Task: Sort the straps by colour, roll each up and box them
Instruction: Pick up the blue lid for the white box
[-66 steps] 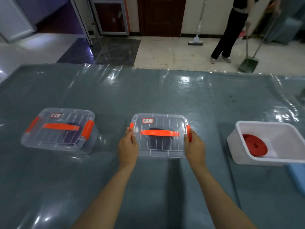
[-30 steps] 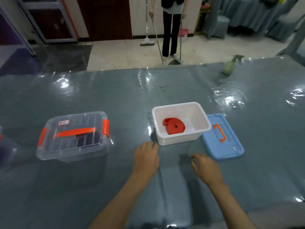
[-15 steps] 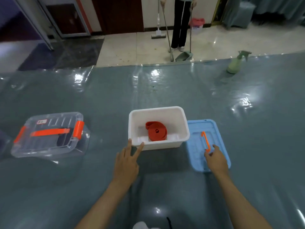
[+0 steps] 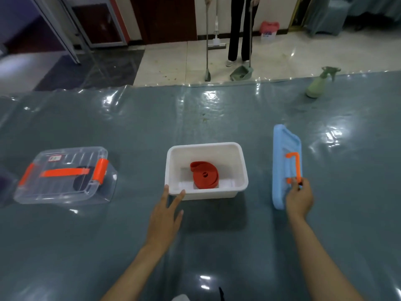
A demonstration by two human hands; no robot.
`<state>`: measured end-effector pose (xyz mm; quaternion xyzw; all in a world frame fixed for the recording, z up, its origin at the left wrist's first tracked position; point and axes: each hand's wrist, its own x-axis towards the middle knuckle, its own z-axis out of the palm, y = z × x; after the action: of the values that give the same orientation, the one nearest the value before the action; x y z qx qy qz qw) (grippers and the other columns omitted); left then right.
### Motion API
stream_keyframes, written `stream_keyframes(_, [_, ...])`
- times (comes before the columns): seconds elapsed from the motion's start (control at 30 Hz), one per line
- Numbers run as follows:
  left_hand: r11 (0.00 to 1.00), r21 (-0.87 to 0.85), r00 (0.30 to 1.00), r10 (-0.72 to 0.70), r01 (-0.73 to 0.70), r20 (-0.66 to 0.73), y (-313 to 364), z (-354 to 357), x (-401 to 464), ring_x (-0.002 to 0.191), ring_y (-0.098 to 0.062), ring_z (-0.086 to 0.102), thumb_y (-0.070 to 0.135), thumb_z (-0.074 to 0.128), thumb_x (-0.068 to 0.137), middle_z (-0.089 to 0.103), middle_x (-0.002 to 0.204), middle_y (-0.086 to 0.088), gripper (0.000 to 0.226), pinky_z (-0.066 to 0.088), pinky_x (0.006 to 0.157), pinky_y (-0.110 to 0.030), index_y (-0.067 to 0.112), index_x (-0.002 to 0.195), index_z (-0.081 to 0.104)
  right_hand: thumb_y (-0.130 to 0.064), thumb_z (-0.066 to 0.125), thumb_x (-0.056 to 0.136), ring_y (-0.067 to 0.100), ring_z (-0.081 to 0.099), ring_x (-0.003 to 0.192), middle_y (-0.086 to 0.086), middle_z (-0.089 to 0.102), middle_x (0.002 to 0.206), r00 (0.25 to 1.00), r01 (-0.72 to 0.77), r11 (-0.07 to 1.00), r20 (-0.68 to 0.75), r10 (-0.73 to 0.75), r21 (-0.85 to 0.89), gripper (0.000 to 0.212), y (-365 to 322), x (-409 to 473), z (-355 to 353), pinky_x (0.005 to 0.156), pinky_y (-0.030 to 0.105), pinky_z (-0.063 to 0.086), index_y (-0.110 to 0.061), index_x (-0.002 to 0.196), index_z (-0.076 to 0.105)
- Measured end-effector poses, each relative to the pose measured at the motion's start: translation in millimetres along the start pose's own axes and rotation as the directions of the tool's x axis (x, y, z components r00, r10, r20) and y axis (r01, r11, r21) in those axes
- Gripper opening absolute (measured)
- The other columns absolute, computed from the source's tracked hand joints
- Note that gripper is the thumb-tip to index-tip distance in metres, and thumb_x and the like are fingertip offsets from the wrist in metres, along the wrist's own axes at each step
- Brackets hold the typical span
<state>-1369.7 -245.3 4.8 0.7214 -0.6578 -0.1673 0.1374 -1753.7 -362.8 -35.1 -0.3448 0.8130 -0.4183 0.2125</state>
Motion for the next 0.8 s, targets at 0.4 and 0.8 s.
stream_keyframes(0.4, [0.719,-0.628,0.884,-0.456,0.298,-0.103,-6.7,-17.4,60.4,0.138,-0.027,0.054,0.046,0.038,0.112,0.055,0.151,-0.007,0.052,0.039,0.108,-0.031,0.013,0.151,0.046,-0.01,0.073,0.092,0.037,0.064,0.082,0.009,0.071,0.082,0.499,0.846,0.529,0.437,-0.748,-0.06,0.006,-126.5,-55.5,91.7,0.073,0.049,0.052,-0.013,0.087,0.073])
stream_keyframes(0.8, [0.532,-0.789,0.794,-0.6,0.306,-0.097,6.3,15.9,81.3,0.093,-0.024,0.065,0.034,0.052,0.11,0.064,0.101,0.002,0.018,0.043,0.066,-0.026,0.016,0.114,0.051,-0.003,0.078,0.086,0.03,0.072,0.079,0.007,0.076,0.087,0.128,0.957,0.238,0.494,-0.86,0.166,0.011,-119.1,-35.5,106.6,0.08,0.037,0.051,-0.01,0.095,0.078])
